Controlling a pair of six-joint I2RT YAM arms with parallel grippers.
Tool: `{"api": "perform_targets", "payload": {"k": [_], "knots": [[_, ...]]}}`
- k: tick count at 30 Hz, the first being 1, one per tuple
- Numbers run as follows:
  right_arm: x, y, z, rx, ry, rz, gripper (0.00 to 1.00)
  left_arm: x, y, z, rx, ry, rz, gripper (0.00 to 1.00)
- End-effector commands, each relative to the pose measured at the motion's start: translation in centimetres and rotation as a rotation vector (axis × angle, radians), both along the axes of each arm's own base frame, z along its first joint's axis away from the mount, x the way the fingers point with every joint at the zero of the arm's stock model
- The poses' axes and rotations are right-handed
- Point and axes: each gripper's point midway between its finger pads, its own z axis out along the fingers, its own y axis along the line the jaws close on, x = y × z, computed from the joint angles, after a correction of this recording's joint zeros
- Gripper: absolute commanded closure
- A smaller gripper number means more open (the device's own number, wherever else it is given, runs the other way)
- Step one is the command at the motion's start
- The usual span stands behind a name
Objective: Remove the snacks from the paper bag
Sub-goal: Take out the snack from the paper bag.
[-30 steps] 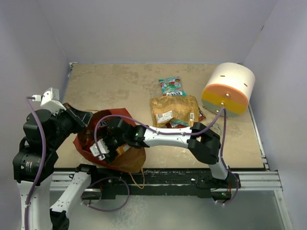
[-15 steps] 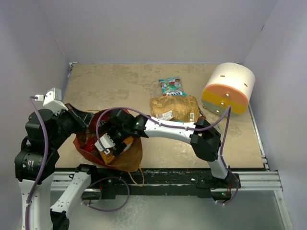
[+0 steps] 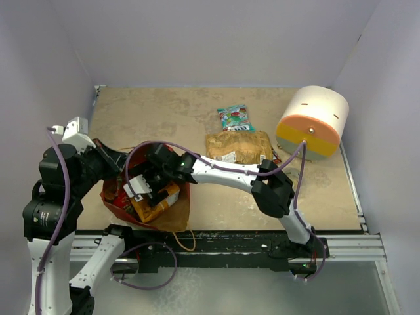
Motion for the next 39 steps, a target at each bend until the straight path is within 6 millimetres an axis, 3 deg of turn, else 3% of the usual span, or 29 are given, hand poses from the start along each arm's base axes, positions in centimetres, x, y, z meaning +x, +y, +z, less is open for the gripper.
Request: {"api": "perform_targets", "payload": {"k": [1,5,11,16,20,29,39], "knots": [[0.0,2.1,2.8,0.125,0.076,-0.022,0.07,0.6,-0.2,1.8,0.008,-0.067,-0.021,1.0],[-0.4,3.4,3.3,0.179,0.145,-0.039,0.23,0.6,-0.3,1.9,0.004,-0.068,-0.022,1.0],[-0.4,3.6,4.1,0.213,0.168,-0.063,0.44,0.3,-0.1,1.8,0.006,-0.064,-0.013,1.0],[-0.4,3.4,4.9,0.224,0.179,-0.089,0.83,0.1,0.5,2.0,0.018,-0.066,0.022,1.0],[-0.7,2.6,6.1,0.249,0.182,-0.102,0.98,0.0,1.2,1.7,0.022,-0.05,0.065,1.0],[-2.4,-0.9,10.2,0.325,0.17,-0.155,1.0,-0.1,2.2,0.6,0.001,-0.012,0.148,1.0],[-1.7,-3.4,18.2,0.49,0.286,-0.355,1.0,0.6,2.4,-0.2,0.008,-0.005,0.162,1.0]]}}
